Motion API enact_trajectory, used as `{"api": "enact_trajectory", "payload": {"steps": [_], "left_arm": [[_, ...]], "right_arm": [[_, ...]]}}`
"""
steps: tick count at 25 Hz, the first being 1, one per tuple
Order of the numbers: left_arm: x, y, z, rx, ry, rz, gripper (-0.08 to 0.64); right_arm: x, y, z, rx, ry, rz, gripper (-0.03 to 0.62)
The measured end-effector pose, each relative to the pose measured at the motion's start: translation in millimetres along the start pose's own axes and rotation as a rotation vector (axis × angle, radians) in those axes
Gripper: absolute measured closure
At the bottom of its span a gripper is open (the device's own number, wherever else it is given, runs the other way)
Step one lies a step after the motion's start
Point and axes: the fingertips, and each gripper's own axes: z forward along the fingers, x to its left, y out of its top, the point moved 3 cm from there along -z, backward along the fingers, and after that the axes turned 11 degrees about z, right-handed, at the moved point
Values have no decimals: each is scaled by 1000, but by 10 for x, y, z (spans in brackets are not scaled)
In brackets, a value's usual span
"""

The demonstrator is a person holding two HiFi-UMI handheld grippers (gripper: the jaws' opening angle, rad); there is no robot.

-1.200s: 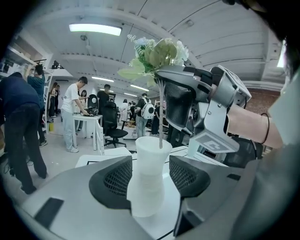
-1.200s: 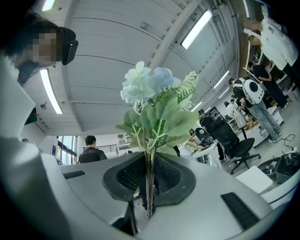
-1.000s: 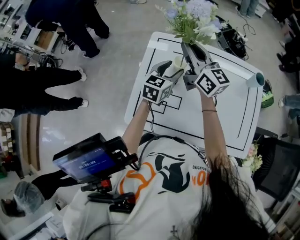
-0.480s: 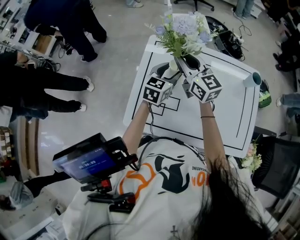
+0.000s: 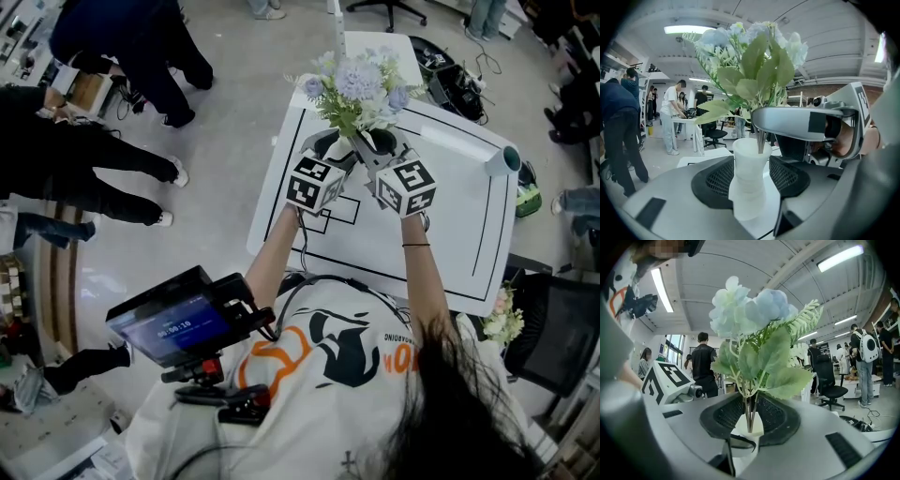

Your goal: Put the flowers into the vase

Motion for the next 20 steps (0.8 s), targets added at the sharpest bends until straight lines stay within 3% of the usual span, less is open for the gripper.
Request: {"api": "enact_trajectory", "payload": {"steps": [8,14,20], "left_arm": [[10,-17,-16,-1,0,-13,321],[11,-51,-19,-1,-6,-22,322],[2,-79,-9,7,-8,-14,321]], "right_arm": [[0,-169,-39,120,-88,-50,465],[-21,-199,-50,170,-140,-62,384],[-41,-236,-105,162,-111,68,350]]}}
